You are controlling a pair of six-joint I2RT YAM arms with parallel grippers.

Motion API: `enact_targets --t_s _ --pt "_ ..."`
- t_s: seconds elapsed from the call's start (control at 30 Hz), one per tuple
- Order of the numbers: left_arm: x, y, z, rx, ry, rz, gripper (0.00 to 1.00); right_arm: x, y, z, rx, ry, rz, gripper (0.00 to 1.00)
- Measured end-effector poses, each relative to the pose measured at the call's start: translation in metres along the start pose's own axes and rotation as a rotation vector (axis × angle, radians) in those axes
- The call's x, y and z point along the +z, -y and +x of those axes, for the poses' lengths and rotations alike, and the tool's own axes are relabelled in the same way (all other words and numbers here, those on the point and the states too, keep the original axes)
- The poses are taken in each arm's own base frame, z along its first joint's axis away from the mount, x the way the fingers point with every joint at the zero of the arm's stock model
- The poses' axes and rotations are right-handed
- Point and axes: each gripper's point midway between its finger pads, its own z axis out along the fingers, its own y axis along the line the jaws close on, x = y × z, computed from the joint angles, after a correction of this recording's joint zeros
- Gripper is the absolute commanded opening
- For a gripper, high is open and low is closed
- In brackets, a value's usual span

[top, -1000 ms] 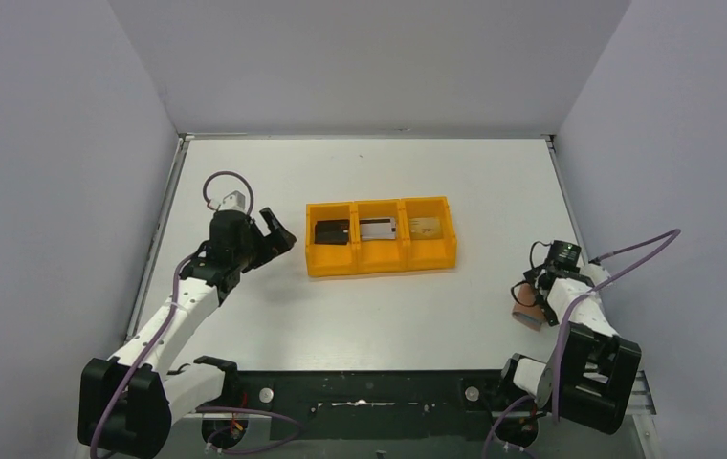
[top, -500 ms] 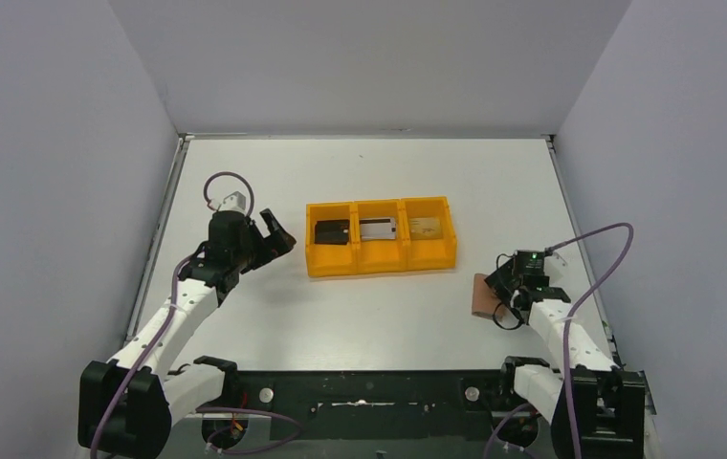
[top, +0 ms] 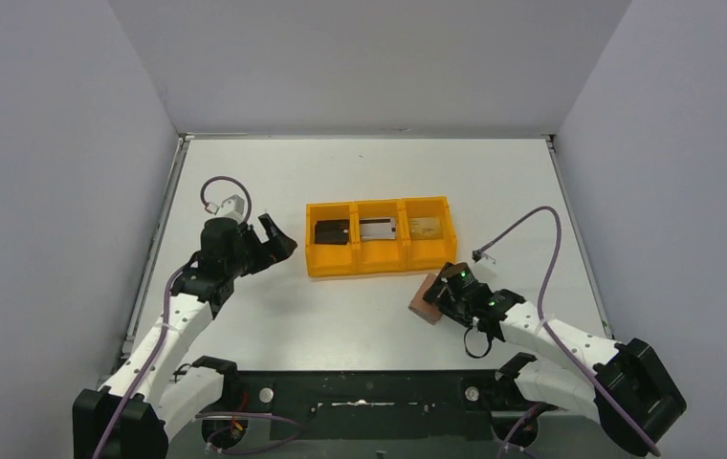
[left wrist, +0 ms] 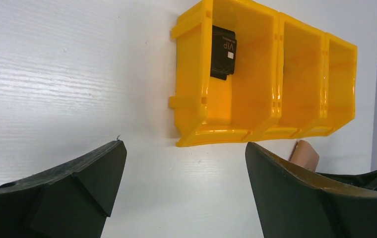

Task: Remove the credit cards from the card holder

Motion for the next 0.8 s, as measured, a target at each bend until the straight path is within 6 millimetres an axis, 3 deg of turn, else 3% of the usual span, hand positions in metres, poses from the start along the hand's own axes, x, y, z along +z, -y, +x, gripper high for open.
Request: enact_targets --t_s 0.23,0.43,0.53,0.63,0.8 --pt "-0.01 -0.006 0.023 -0.04 -0.028 0.032 0.96 -0.009 -0.042 0.049 -0.122 -0.05 -0.053 0.72" --pt "-0.017 -0.004 0.02 -0.104 -0.002 0.029 0.96 -0.015 -0.062 0.07 -0.245 -0.033 0.041 0.84" --pt "-0.019 -0.007 0.019 -0.128 0.013 0.023 0.94 -0.022 -0.06 0.061 -0.252 0.027 0.106 0.88" --pt "-0.019 -0.013 0.028 -0.149 0.012 0.016 0.93 -0.029 -0.044 0.044 -0.24 0.094 0.169 0.9" --pt "-0.017 -0.022 0.042 -0.171 -0.008 0.006 0.93 -0.039 -0.022 0.0 -0.137 0.182 0.195 0.86"
